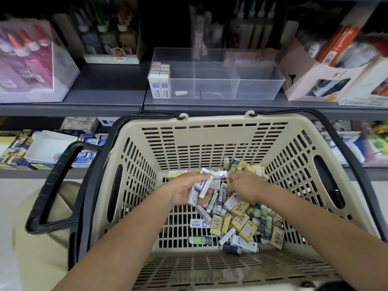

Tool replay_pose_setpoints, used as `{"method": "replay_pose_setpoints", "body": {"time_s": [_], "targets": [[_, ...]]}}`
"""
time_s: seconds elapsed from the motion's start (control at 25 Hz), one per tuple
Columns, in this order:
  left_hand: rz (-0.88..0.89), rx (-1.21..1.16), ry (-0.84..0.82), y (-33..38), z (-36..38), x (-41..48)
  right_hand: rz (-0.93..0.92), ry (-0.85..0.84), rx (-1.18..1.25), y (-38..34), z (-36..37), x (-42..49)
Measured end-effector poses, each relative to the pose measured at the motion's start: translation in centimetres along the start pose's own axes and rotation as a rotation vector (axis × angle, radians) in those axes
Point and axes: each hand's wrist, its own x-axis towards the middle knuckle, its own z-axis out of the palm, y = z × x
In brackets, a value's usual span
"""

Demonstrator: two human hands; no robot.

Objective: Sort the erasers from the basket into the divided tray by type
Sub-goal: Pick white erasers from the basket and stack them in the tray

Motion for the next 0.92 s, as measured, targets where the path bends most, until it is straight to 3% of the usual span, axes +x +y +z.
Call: {"method": "replay_pose_setpoints", "body": {"time_s": [0.12,0.32,0.4,0.56,0.76,0.84,0.92], "targets": [[0.027,-0.009,0.024,0.0,0.2,0.1,-0.005,0.046,0.105,-0.1,-0.4,0.2],[0.039,0.088,0.040,-0.3,0.2,0.2,-0.005,0.158,0.805,-1.2,-2.3,0.3],[0.036,0.067,-0.014,-0.3,0.2,0.1,0.042,0.253,0.928,-1.9,-2.3,0.7],[0.080,0.060,-0.009,-0.4,-0.1,0.0,0.164,0.372,0.865,-1.7,-1.8,1.7],[0.143,-0.042,0.120,0.5,-0.6,-0.3,0.251,0.290,0.105,-0.6,-1.1,3.7],[0.166,-0.065,0.142,0.8,-0.7,-0.5,0.243,0.243,-0.035,-1.4,-0.3,4.7],[0.190,-0.055,0.152,1.2,-0.6,-0.8,0.276,0.259,-0.027,-1.7,0.1,5.0]]}}
